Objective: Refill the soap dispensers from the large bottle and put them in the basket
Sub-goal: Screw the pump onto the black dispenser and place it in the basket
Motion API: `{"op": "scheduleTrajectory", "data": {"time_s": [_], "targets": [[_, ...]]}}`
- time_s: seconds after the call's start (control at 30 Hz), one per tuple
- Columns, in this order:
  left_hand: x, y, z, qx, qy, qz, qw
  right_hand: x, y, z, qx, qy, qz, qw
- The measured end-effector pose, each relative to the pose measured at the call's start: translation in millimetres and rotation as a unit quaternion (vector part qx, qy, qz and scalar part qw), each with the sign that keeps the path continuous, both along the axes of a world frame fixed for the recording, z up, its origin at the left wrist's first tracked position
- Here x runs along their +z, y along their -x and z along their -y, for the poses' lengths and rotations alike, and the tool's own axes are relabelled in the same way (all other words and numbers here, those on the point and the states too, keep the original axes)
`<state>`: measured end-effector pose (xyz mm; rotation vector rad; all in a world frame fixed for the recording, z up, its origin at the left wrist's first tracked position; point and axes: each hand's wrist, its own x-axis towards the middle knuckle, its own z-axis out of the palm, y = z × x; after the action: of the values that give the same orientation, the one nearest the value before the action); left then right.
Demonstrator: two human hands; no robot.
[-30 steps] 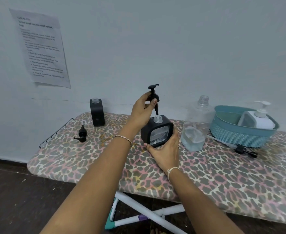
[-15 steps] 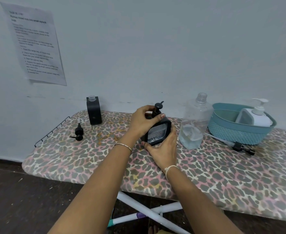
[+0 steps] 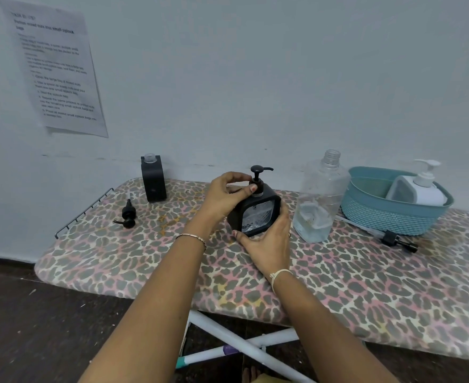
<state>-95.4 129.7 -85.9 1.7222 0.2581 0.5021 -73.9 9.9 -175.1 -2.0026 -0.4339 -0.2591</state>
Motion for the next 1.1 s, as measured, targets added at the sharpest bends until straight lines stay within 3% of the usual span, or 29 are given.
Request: {"op": "scheduleTrajectory", "data": {"time_s": [0.07, 0.27, 0.47, 0.57, 0.77, 1.0, 1.1], "targets": [[5, -3, 6, 0.027, -0.007, -0.016, 0.999, 0, 0, 0, -0.001, 0.001, 0.002, 1.0], [10, -19, 18, 0.114, -0.148, -0.027, 0.982, 0, -1, 0, -0.006, -0.011, 0.0, 1.0], [10, -8, -2, -0.023, -0.095, -0.05, 0.994, -1, -1, 0, -0.001, -0.003, 0.001, 1.0], [11, -5, -10, -0.043, -0.071, -0.034, 0.996, -1, 0, 1, -0.002, 0.0, -0.003, 1.0], [8, -9, -1, 0.061, -0.074, -0.03, 0.995, 1, 1, 1, 0.001, 0.005, -0.004, 1.0], [0, -15, 30, 0.15, -0.21, 0.01, 0.966, 1, 0, 0, -0.002, -0.004, -0.005, 1.0], [-3, -16, 23, 0.146, -0.189, 0.003, 0.971, 0, -1, 1, -0.001, -0.003, -0.003, 1.0]]}}
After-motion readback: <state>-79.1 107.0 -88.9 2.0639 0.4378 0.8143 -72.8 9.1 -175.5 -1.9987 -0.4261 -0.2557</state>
